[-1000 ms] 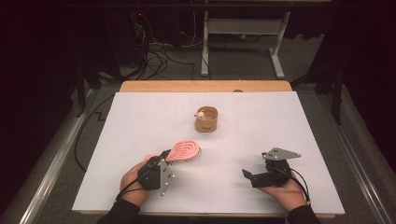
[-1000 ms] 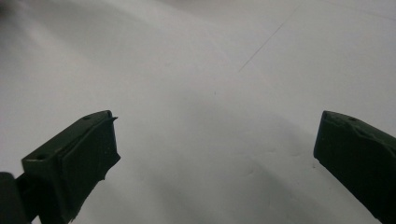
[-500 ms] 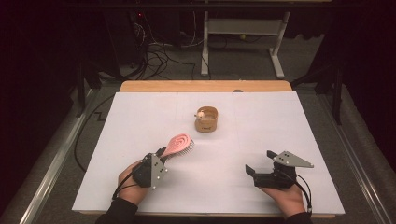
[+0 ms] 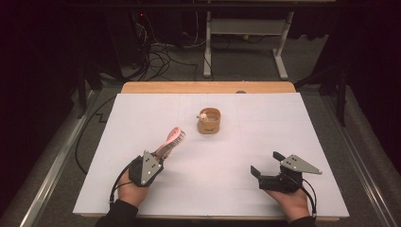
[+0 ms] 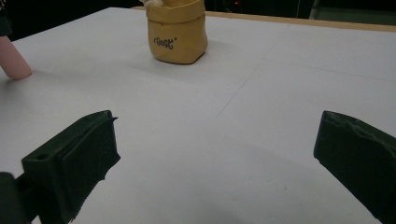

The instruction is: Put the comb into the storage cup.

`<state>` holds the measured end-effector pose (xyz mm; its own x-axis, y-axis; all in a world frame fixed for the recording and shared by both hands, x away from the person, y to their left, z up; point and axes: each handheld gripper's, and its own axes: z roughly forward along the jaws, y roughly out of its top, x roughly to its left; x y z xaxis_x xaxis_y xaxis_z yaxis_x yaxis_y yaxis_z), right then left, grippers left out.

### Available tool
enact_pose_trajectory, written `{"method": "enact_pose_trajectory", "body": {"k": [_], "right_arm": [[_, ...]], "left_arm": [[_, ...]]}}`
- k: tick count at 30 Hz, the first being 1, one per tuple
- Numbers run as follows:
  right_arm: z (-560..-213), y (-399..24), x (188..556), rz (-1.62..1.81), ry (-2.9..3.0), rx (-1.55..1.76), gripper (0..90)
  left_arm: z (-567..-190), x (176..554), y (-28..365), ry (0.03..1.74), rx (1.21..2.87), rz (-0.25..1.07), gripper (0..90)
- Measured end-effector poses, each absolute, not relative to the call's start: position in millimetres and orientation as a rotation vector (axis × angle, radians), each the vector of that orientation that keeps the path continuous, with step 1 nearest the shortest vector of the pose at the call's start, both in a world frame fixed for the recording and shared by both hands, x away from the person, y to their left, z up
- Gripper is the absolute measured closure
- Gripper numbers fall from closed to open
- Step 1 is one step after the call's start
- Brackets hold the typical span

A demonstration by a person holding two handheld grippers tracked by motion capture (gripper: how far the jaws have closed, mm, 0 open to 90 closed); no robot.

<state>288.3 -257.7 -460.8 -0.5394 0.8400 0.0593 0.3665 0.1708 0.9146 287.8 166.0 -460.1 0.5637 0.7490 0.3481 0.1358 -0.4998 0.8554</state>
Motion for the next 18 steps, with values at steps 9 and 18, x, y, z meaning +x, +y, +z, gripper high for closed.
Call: {"method": "enact_pose_trajectory", "body": {"k": [9, 18], "right_arm": [[-460.2, -257.8, 285.3, 1.354, 1.998, 1.109, 0.1], [-459.7, -256.3, 282.8, 1.36, 2.002, 1.1, 0.1]], "left_arm": [[-456.5, 287.4, 167.8, 0.728, 1.918, 0.833, 78.3], [-454.8, 287.3, 169.3, 0.734, 1.88, 0.719, 78.3]]}}
